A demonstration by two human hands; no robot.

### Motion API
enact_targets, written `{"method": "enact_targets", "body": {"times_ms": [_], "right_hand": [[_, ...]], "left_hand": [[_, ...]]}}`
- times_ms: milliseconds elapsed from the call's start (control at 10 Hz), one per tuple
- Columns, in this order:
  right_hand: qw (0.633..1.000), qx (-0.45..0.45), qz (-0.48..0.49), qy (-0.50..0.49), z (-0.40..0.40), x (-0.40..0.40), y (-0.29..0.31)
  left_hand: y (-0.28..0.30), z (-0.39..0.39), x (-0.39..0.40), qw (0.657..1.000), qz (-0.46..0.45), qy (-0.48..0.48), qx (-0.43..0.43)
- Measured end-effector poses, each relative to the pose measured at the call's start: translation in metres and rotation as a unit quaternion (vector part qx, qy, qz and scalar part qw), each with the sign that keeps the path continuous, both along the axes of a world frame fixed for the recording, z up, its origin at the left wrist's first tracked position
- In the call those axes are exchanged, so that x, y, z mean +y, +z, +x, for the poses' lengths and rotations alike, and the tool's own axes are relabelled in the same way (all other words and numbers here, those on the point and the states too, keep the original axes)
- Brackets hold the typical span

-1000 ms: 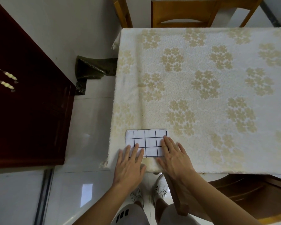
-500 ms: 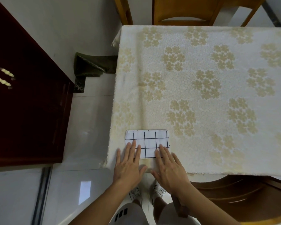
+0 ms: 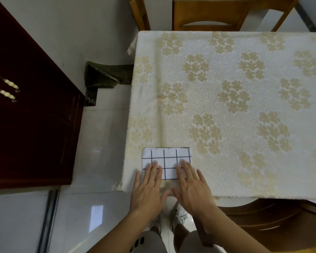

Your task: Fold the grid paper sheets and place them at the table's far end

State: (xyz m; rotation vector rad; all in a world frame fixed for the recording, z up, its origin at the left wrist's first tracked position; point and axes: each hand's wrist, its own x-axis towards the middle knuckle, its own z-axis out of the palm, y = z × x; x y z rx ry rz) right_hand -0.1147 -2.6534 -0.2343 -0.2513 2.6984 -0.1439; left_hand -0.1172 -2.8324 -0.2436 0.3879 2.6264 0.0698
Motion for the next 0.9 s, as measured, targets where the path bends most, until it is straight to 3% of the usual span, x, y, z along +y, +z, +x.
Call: {"method": "enact_targets", "body": {"times_ms": [600,900], "right_hand": [[0.997,-0.073,0.005,-0.006,-0.029,0.011,-0.007],[0.995,-0.083,-0.041,-0.031,-0.042,0.013,0.014]], "left_hand": [[-0.001,-0.025,-0.004,0.999,-0.039,-0.003,-0.031],[0.027,-0.045,-0.002,0.999,0.007,0.012,-0.036]]}}
